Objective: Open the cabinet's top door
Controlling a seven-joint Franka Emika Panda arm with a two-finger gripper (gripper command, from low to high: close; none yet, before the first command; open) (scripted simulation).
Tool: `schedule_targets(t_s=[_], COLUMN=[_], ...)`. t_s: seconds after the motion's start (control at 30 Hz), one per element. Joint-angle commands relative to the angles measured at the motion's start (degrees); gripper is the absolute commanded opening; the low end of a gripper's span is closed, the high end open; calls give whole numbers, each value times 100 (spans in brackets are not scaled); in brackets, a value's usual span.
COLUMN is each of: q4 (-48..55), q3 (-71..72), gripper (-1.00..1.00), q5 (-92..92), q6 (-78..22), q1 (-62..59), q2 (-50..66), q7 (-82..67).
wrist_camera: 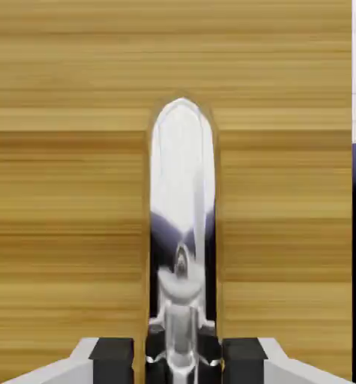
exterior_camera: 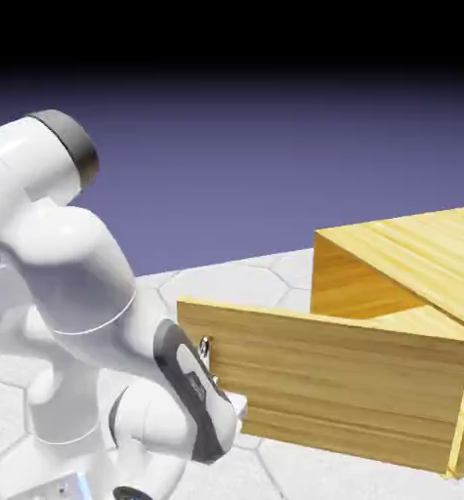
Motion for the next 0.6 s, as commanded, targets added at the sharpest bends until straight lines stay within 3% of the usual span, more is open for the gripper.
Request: schedule_targets(t_s=[0.0,0.57], q4=[102,3231], q3=[-123,-1577], gripper=[-100,-100], q5=[-272,-3705], q6=[-99,-2303], q1=[-11,529], q2=[11,-1210], q7=[113,1791])
